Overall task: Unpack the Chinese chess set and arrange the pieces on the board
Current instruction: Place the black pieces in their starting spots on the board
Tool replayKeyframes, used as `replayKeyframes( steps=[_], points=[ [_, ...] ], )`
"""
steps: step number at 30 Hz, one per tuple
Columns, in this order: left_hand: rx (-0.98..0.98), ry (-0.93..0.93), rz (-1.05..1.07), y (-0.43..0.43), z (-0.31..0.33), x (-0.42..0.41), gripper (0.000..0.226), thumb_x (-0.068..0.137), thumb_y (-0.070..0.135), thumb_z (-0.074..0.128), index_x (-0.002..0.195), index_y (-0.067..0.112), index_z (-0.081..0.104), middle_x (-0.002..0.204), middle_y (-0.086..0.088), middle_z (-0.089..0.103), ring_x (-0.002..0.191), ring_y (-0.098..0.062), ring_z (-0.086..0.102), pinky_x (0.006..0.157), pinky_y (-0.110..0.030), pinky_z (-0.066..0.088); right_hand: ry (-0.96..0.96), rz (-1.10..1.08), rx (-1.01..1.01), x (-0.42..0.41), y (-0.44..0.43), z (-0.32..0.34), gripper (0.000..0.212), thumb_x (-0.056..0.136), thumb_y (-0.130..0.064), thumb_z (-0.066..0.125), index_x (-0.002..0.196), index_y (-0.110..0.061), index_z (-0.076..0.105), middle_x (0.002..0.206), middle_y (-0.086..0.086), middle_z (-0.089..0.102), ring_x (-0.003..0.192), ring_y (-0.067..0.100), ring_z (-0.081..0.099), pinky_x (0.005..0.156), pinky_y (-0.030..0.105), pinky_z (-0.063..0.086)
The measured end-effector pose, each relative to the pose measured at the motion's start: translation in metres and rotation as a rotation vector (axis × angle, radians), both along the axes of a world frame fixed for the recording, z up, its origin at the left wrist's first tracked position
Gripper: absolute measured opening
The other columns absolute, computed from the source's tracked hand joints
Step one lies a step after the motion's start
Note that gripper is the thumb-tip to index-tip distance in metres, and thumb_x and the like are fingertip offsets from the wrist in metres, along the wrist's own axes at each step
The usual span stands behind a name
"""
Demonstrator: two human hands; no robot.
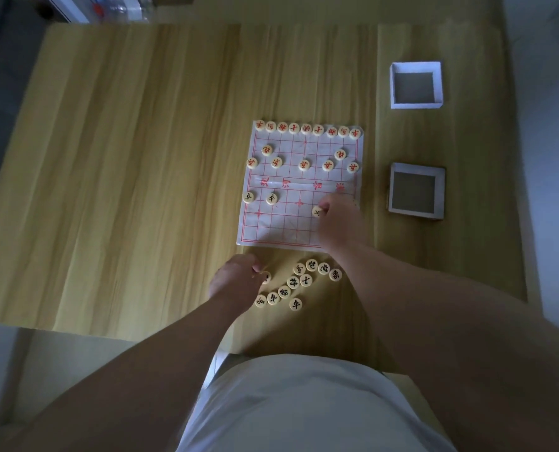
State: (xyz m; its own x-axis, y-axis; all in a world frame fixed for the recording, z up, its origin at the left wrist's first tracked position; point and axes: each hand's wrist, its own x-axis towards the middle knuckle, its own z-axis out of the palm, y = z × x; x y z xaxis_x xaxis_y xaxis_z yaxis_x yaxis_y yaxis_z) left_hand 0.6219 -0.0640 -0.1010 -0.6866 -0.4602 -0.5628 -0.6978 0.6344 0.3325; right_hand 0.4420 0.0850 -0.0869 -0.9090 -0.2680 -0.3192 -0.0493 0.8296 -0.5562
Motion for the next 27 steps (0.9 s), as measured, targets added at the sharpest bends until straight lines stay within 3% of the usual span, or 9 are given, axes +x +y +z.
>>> replayKeyframes(
  steps=[5,13,18,22,27],
  points=[
    [-0.014,-0.002,-0.07,-0.017,-0.001,-0.008,0.01,0.091,0.041,0.062,0.085,0.034,0.058,0.09,0.014,0.062,0.082,-0.014,0.061,0.072,-0.033,0.054,-0.004,0.046,0.061,-0.027,-0.018,-0.002,0.032,0.097,-0.003,0.051,0.119,-0.022,0.066,0.121,0.0,0.062,0.11,0.018,0.058,0.088,0.032,0.047],
    [0.019,0.006,-0.112,-0.028,-0.005,-0.022,0.01,0.093,0.041,0.06,0.085,0.036,0.056,0.092,0.014,0.061,0.084,-0.016,0.061,0.074,-0.036,0.054,-0.054,0.197,0.093,-0.032,-0.043,-0.012,0.04,0.088,0.007,0.059,0.117,-0.018,0.069,0.111,0.003,0.066,0.1,0.022,0.062,0.084,0.035,0.054],
    [0.009,0.003,-0.197,-0.022,-0.003,-0.023,0.007,0.096,0.036,0.055,0.089,0.035,0.055,0.097,0.015,0.06,0.089,-0.016,0.061,0.078,-0.037,0.055,-0.049,0.199,0.123,-0.031,-0.047,-0.015,0.036,0.09,0.004,0.054,0.114,-0.019,0.066,0.108,0.003,0.062,0.094,0.022,0.06,0.082,0.042,0.056],
    [0.012,0.005,-0.309,-0.013,0.004,-0.021,0.005,0.096,0.037,0.054,0.097,0.036,0.059,0.106,0.014,0.057,0.097,-0.015,0.061,0.081,-0.037,0.054,0.009,0.175,0.062,-0.022,-0.039,-0.012,0.025,0.099,-0.007,0.048,0.117,-0.02,0.059,0.113,-0.001,0.06,0.096,0.02,0.057,0.077,0.038,0.051],
    [-0.044,0.056,-0.403,0.002,0.01,-0.015,0.034,0.084,0.058,0.065,0.108,0.035,0.059,0.119,0.014,0.051,0.113,-0.011,0.049,0.09,-0.032,0.047,0.049,0.163,0.018,0.0,-0.019,-0.005,0.023,0.106,-0.023,0.04,0.123,-0.023,0.056,0.119,-0.003,0.057,0.09,0.017,0.052,0.071,0.033,0.04]
  ],
)
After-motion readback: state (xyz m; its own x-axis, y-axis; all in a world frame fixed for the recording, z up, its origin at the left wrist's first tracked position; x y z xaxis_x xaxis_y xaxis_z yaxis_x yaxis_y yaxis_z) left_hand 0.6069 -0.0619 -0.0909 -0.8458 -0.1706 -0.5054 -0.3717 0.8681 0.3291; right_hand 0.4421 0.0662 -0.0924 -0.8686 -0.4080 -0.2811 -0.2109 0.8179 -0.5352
